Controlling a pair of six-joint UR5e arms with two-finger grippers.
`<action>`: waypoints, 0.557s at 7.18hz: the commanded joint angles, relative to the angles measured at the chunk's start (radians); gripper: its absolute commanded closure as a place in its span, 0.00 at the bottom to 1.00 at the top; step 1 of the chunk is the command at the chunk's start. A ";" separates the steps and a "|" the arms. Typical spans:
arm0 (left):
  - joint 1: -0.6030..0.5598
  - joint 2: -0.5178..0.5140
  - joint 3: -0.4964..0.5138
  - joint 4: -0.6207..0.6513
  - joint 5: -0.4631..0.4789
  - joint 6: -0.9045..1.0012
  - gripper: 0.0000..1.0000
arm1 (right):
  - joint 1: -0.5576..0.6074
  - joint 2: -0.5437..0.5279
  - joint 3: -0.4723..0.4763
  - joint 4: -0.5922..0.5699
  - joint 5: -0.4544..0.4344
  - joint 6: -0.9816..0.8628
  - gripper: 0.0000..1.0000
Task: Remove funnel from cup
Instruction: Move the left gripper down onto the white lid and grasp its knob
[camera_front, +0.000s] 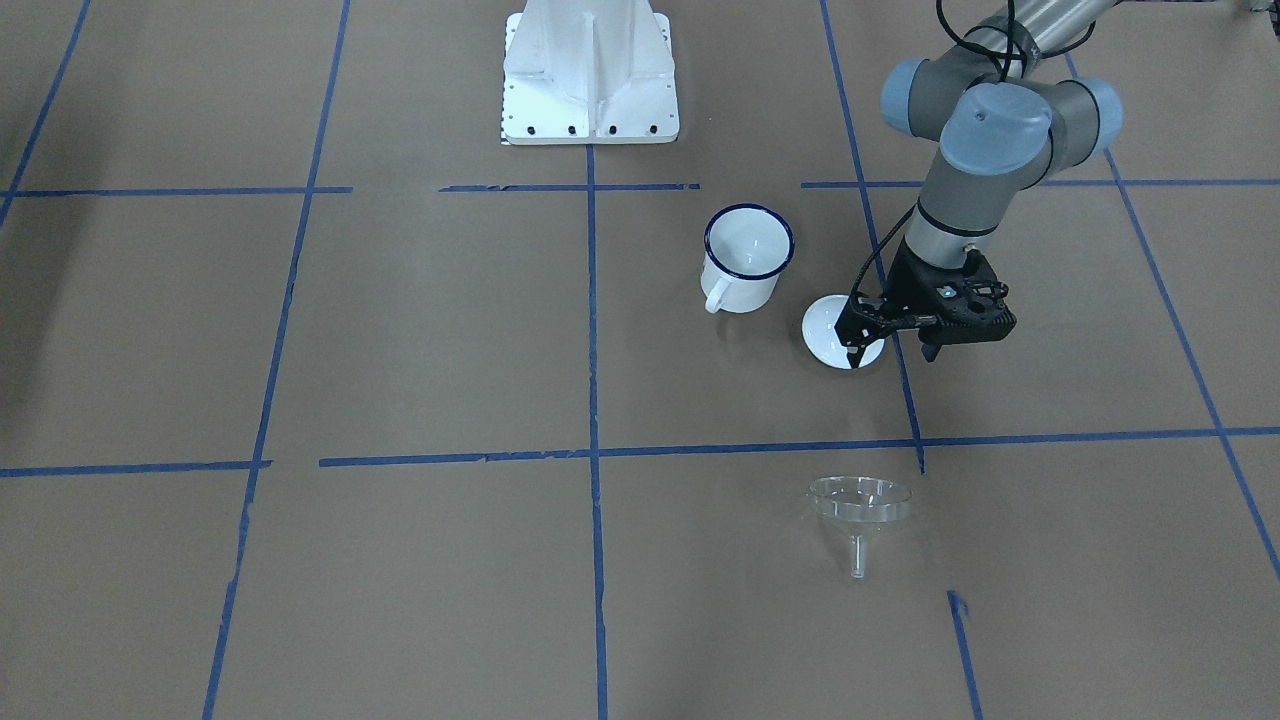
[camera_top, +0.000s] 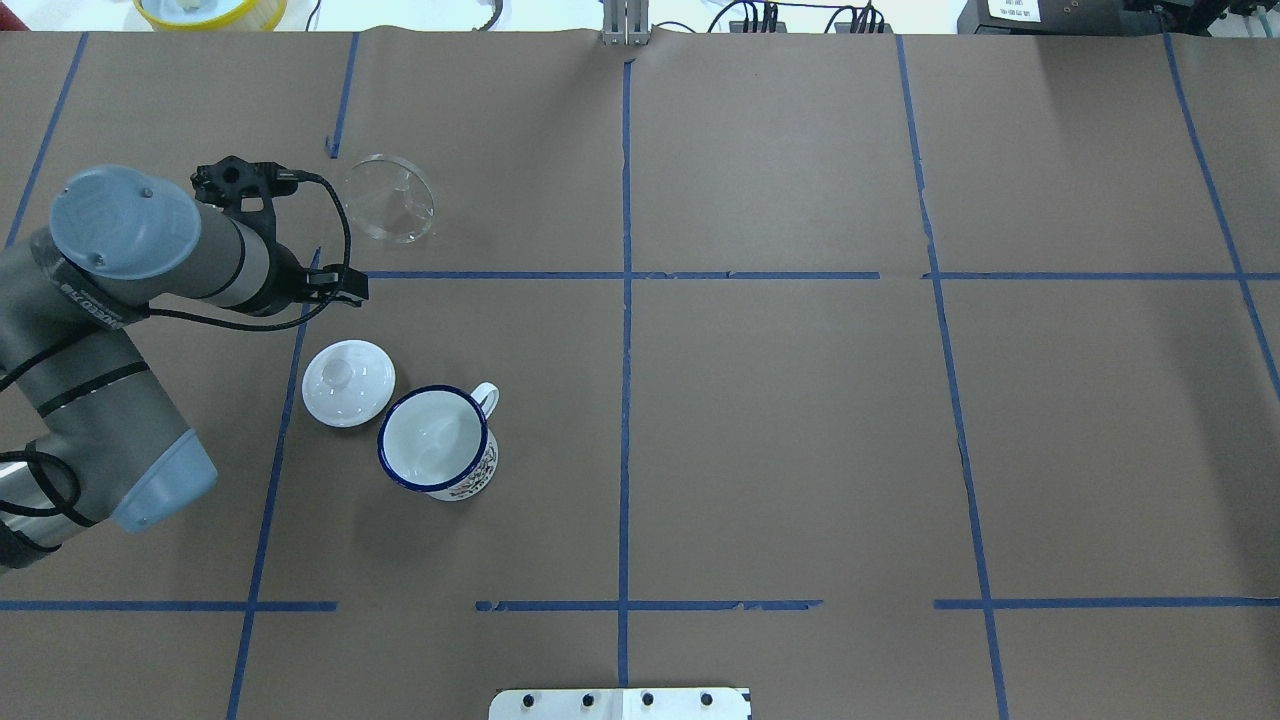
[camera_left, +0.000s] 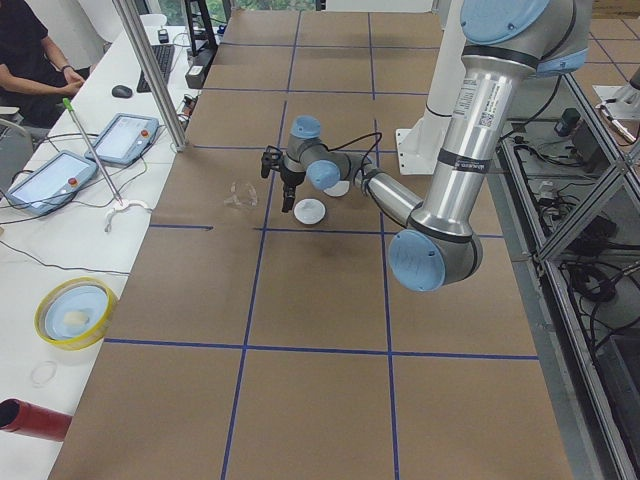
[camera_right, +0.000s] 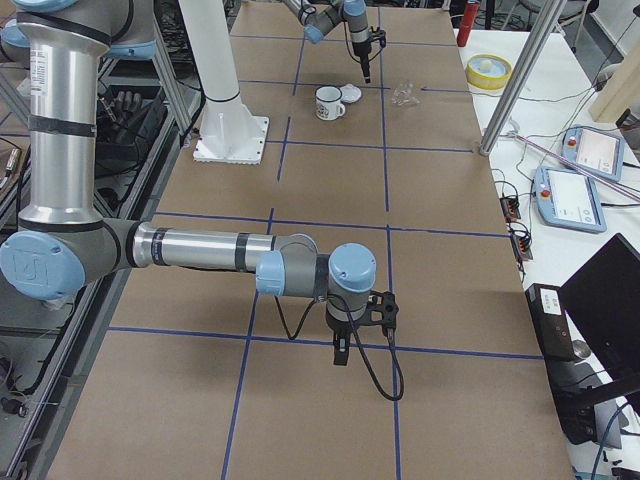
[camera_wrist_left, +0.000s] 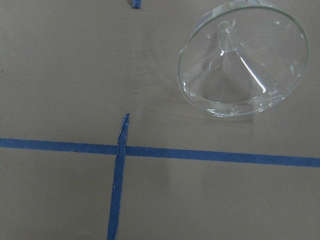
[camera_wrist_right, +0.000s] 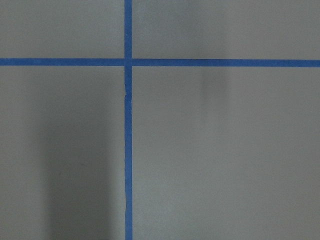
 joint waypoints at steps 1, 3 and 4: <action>0.049 0.000 0.002 0.003 0.000 0.001 0.00 | 0.000 -0.001 -0.001 0.000 0.000 0.000 0.00; 0.070 0.000 -0.016 0.072 0.000 0.001 0.04 | 0.000 0.001 -0.001 0.000 0.000 0.000 0.00; 0.070 -0.001 -0.016 0.077 0.000 0.003 0.10 | 0.000 -0.001 -0.001 0.000 0.000 0.000 0.00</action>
